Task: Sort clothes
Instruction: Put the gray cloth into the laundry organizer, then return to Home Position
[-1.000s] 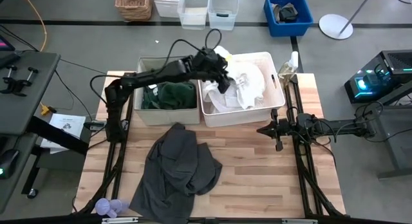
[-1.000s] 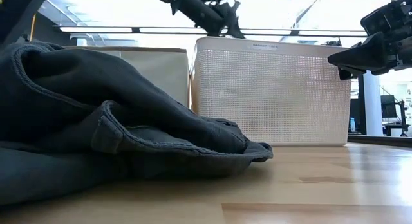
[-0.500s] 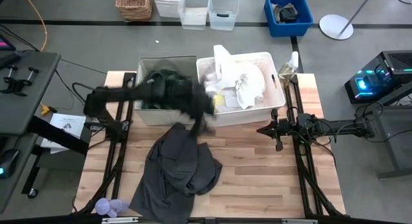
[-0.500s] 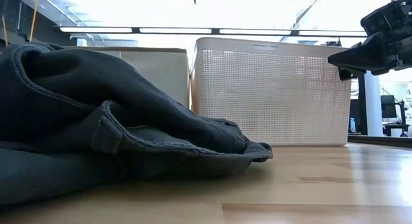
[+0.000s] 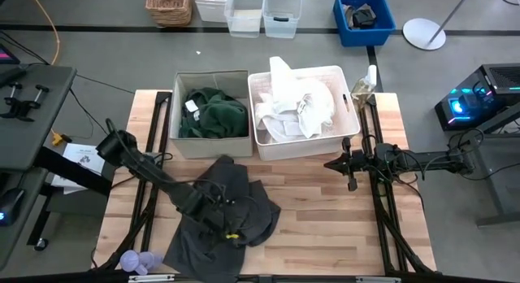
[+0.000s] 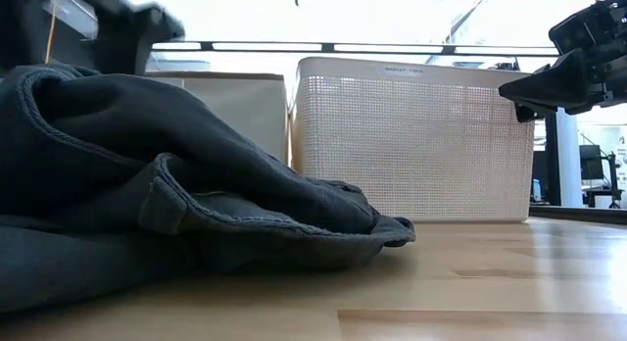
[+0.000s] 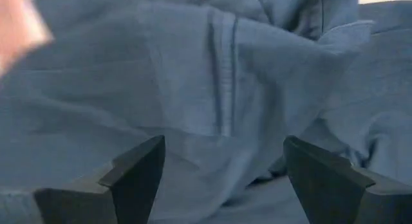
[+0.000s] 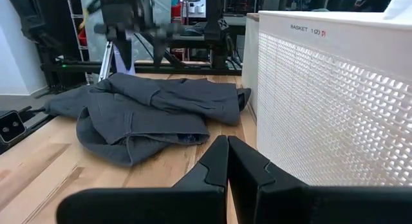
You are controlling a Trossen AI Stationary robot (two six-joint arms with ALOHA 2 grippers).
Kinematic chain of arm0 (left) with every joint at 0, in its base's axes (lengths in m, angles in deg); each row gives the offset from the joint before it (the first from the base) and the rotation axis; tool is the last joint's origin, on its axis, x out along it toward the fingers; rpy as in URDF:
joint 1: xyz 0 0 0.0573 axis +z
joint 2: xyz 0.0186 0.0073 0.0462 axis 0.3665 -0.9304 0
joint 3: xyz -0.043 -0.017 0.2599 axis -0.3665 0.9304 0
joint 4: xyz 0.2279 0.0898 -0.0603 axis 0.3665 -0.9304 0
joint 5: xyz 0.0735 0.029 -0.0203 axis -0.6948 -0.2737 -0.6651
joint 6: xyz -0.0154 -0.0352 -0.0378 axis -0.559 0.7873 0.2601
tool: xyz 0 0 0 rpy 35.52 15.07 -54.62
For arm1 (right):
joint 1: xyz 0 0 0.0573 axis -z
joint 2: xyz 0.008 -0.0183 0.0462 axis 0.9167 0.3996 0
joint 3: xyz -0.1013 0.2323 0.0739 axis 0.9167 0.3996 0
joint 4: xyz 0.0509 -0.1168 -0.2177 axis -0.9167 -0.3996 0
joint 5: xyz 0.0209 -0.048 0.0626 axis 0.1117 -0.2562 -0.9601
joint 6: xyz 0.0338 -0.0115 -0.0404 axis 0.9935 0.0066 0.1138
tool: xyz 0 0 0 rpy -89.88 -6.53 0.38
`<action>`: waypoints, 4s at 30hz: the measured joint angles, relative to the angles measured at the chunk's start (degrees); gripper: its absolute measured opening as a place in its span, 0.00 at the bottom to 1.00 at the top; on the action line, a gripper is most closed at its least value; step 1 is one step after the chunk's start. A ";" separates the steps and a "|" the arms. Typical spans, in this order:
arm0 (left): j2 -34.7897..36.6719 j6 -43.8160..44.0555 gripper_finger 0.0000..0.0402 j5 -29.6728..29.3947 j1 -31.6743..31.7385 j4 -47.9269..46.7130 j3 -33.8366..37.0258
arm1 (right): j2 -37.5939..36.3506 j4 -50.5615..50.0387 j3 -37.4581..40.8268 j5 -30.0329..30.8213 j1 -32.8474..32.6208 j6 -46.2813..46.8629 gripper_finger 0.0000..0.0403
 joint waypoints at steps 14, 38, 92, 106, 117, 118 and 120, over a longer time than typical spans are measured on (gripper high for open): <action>-12.39 -3.27 0.38 8.52 2.94 12.21 11.44 | -0.02 0.00 0.00 -0.04 -0.02 0.00 0.00; 29.51 -34.63 0.10 -28.40 38.79 10.56 -21.28 | 0.35 0.00 -0.01 0.07 -0.01 0.00 0.00; 56.54 10.75 0.73 17.91 53.16 5.03 27.39 | 0.35 0.00 -0.02 0.05 -0.01 0.00 0.00; 84.15 6.54 0.71 -14.99 17.23 42.27 43.45 | 0.35 -0.01 -0.01 0.05 0.00 0.00 0.00; 85.31 -8.10 0.71 -12.85 15.11 62.96 53.57 | 0.35 -0.01 0.00 0.05 -0.01 0.00 0.00; 85.35 -10.01 0.71 -12.90 15.66 63.34 53.19 | 0.35 0.00 -0.01 0.05 -0.01 0.00 0.00; 85.35 -13.03 0.71 -12.83 16.81 62.81 51.99 | 0.35 -0.01 0.00 0.04 -0.02 0.00 0.00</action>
